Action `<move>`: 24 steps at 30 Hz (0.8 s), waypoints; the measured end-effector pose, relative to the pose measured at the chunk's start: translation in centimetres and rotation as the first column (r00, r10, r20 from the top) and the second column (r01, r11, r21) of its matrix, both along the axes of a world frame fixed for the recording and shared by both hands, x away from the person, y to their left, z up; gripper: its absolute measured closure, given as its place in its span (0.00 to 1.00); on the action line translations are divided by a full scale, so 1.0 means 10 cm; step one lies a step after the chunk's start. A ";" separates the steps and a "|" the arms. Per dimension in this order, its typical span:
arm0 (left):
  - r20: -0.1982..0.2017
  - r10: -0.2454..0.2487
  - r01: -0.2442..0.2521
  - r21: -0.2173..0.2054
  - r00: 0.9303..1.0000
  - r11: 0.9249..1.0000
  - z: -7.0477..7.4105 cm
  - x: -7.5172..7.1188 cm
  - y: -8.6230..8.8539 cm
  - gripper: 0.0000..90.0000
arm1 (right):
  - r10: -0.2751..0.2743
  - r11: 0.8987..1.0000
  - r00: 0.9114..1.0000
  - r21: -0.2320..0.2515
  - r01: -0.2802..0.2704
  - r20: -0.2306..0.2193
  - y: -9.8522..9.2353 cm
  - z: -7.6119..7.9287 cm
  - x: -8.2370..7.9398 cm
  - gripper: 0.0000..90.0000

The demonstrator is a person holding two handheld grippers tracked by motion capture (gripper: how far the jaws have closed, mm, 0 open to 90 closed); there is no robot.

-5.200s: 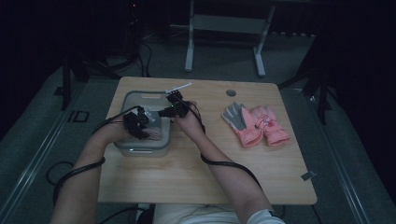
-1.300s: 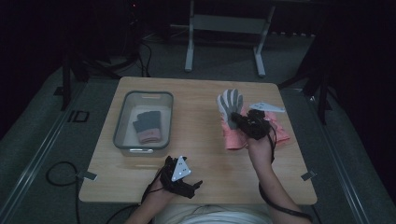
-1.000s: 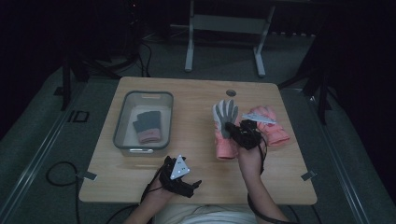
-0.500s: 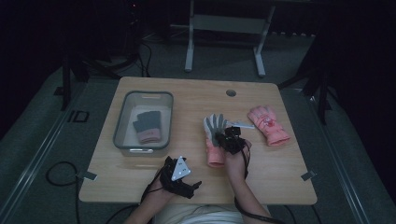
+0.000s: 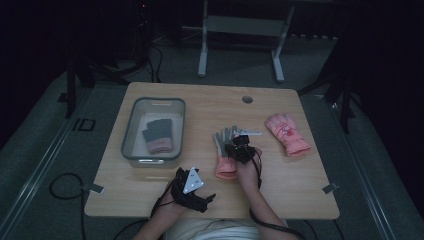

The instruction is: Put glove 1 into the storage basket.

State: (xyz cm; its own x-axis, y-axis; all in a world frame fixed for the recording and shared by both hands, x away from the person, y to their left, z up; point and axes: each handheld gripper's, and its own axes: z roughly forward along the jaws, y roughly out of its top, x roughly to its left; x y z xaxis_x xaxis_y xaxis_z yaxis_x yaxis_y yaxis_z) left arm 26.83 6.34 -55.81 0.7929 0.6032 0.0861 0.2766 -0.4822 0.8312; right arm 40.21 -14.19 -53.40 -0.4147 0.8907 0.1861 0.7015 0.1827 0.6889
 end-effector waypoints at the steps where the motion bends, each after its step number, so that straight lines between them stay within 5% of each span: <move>1: 0.001 -0.001 0.001 0.002 1.000 1.000 0.00 0.00 0.00 0.00 | 0.018 1.000 1.000 -0.016 -0.018 0.000 0.01 -0.01 0.01 0.98; 9: -0.004 0.002 -0.002 -0.004 1.000 1.000 -0.01 0.01 -0.01 0.00 | 0.094 0.995 0.995 0.015 -0.094 -0.017 -0.07 -0.04 0.08 0.96; 13: -0.005 -0.001 0.002 0.006 1.000 1.000 -0.02 0.02 -0.01 0.00 | 0.117 0.993 0.993 0.023 -0.117 -0.032 -0.08 0.02 0.09 0.82; 18: -0.005 -0.003 0.003 0.000 1.000 1.000 -0.02 0.02 -0.01 0.00 | 0.156 0.987 0.987 0.017 -0.157 0.040 -0.15 0.25 0.00 0.75; 24: -0.002 0.000 0.000 -0.007 1.000 1.000 -0.01 0.01 0.00 0.00 | 0.219 0.976 0.961 -0.045 -0.215 0.170 -0.56 0.62 -0.03 0.72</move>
State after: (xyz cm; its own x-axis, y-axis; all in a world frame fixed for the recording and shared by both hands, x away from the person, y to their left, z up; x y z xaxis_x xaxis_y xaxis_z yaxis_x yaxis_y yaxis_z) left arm 26.97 6.30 -55.95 0.7931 0.6038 0.0801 0.2786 -0.4766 0.8338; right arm 39.91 -19.76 -47.18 -0.6222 0.7795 0.0728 0.5140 0.3367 0.7889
